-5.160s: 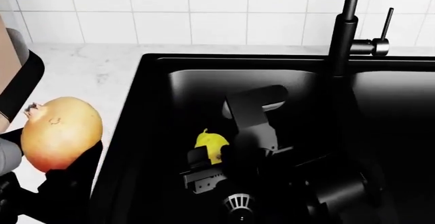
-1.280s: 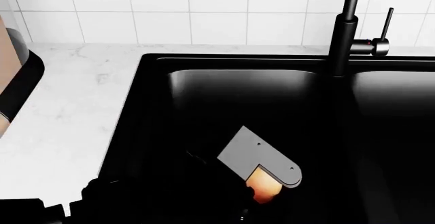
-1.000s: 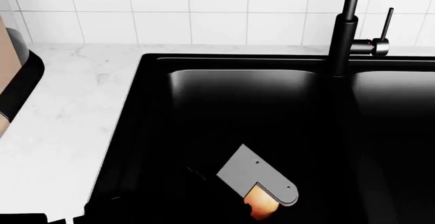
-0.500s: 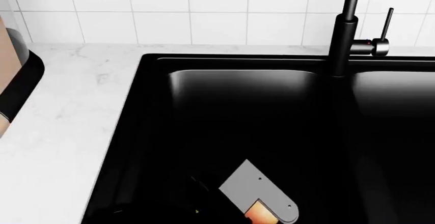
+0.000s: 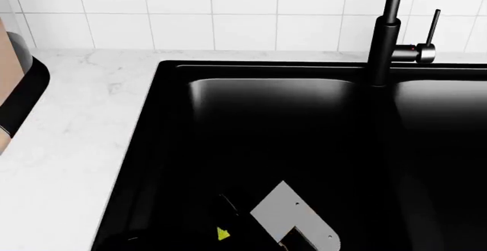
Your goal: There is a mixed pile of frozen fruits and vegetables on the counter. Locate all the frozen vegetables and place the items in a bowl on the counter. Take all the frozen fruits and defrost them in a running sink.
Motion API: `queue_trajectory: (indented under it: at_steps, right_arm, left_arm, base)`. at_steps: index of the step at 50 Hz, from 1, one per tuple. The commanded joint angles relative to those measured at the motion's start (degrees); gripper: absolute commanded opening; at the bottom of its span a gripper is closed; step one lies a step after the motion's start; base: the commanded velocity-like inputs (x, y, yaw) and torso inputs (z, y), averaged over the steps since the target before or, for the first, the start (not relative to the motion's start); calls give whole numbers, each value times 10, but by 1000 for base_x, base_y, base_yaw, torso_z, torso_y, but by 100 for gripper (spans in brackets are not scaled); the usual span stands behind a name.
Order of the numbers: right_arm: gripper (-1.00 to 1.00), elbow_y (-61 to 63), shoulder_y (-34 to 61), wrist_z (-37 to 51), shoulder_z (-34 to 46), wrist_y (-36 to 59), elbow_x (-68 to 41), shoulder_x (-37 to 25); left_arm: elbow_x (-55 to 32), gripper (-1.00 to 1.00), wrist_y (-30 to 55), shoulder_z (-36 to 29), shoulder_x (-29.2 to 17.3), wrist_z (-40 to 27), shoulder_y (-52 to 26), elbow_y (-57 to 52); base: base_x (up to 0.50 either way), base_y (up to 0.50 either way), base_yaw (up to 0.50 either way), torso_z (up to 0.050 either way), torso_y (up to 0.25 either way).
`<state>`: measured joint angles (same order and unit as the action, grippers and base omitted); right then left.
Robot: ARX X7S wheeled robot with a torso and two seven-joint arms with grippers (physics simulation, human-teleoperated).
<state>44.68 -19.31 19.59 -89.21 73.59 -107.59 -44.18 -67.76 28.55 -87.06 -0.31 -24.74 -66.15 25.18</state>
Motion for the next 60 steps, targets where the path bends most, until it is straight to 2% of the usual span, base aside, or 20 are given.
queue_trajectory:
  at_steps: [1, 12, 21, 36, 53, 60]
  right_arm:
    - [100, 6, 3, 9, 19, -8, -2, -1]
    - [100, 9, 5, 28, 38, -24, -13, -10]
    - [100, 15, 4, 52, 55, -44, -31, -25]
    - [100, 15, -2, 70, 50, -56, -50, -39]
    - [100, 13, -12, 98, 35, -74, -84, -73]
    - [100, 16, 3, 98, 55, -85, -74, -84]
  left_arm:
    - [-60, 100, -7, -22, 3, -17, -16, -28]
    - [-121, 100, -22, -23, 3, -73, -94, -111]
    - [-174, 100, -23, -22, 3, -109, -156, -134]
    - [-205, 100, -14, -11, -13, -139, -202, -158]
    - [-233, 100, -17, 29, -90, -156, -230, -236]
    - [-238, 100, -24, 49, -151, -167, -240, -294]
  base:
    - [0, 0, 0, 0, 0]
    - [0, 0, 0, 0, 0]
    - [0, 0, 0, 0, 0]
    - [0, 0, 0, 0, 0]
    - [0, 0, 0, 0, 0]
    - [0, 0, 0, 0, 0]
